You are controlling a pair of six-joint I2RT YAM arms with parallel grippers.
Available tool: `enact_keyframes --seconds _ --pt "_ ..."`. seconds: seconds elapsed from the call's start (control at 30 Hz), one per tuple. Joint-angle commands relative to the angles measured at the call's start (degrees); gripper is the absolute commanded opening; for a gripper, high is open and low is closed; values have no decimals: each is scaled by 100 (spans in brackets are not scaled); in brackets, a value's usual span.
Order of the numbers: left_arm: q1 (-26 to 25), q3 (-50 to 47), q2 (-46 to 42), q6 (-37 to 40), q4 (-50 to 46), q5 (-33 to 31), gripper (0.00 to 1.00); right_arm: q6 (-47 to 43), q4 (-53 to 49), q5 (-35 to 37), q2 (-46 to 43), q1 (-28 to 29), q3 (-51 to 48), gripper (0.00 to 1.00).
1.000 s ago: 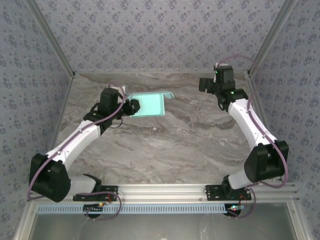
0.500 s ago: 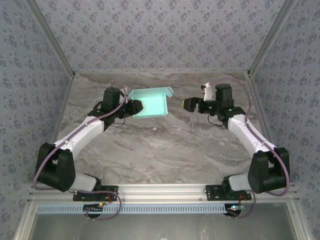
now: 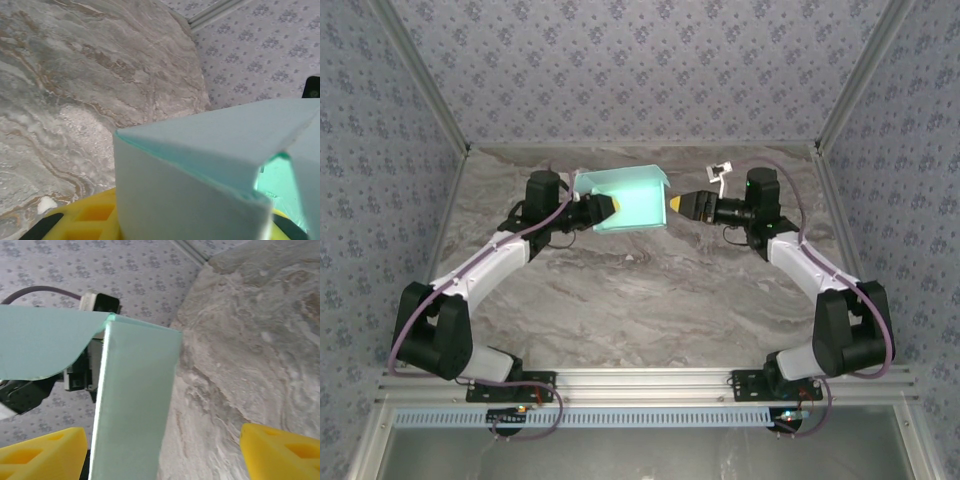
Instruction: Fold the paper box
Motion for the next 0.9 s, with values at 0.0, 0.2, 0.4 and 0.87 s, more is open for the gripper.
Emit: enact_keyframes --seconds 0.0,0.2,0.4,0.87 --pt "34 166 48 -94 377 390 27 296 562 -262 -26 97 88 82" --pt "36 96 32 -238 702 642 27 651 952 -285 117 174 180 79" --pt "23 92 33 -220 734 745 28 930 1277 -215 181 241 226 74" --pt "9 61 -20 -181 752 747 27 789 623 -84 371 371 545 52"
